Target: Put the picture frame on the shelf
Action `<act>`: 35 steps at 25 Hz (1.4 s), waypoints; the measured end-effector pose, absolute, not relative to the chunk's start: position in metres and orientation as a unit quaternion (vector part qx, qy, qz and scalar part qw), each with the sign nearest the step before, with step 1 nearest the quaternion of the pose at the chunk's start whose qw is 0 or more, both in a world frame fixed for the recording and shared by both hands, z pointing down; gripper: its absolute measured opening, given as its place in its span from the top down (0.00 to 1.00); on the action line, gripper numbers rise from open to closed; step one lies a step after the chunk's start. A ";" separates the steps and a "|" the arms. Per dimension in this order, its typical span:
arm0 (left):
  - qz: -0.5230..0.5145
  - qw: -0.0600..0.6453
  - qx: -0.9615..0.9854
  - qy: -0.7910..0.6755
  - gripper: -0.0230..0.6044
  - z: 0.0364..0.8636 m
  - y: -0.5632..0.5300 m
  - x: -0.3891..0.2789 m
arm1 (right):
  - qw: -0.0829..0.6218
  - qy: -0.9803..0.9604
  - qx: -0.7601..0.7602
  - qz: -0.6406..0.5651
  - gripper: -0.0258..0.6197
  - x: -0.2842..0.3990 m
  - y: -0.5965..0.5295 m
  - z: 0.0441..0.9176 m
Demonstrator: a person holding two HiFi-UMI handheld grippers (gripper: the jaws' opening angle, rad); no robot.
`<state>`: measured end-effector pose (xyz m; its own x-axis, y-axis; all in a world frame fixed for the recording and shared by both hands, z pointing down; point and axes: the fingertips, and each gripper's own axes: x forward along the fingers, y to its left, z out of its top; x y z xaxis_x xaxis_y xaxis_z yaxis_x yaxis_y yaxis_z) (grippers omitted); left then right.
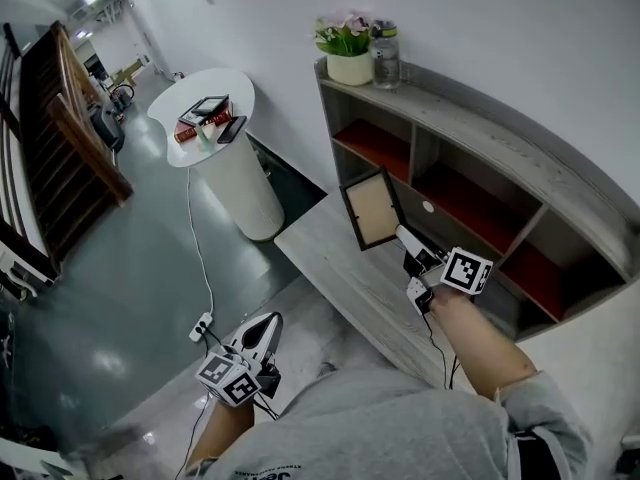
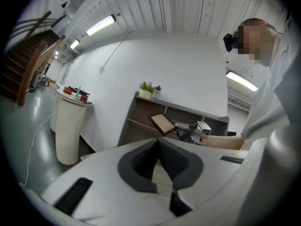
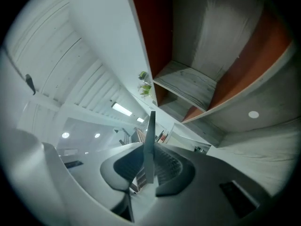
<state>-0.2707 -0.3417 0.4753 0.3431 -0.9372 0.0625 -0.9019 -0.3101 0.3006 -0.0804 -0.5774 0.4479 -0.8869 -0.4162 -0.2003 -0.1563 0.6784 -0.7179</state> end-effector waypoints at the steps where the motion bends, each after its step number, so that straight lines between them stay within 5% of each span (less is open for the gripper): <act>1: -0.061 0.145 0.809 -0.566 0.94 0.477 -0.347 -0.275 | 0.183 0.887 -0.172 -0.387 0.83 -0.085 -0.588 0.455; 6: -0.062 0.158 0.827 -0.536 0.94 0.489 -0.379 -0.305 | 0.211 0.816 -0.261 -0.471 0.83 -0.102 -0.638 0.486; 35: -0.027 0.190 0.864 -0.466 0.94 0.514 -0.454 -0.475 | 0.412 0.631 -0.432 -0.495 0.83 -0.149 -0.778 0.528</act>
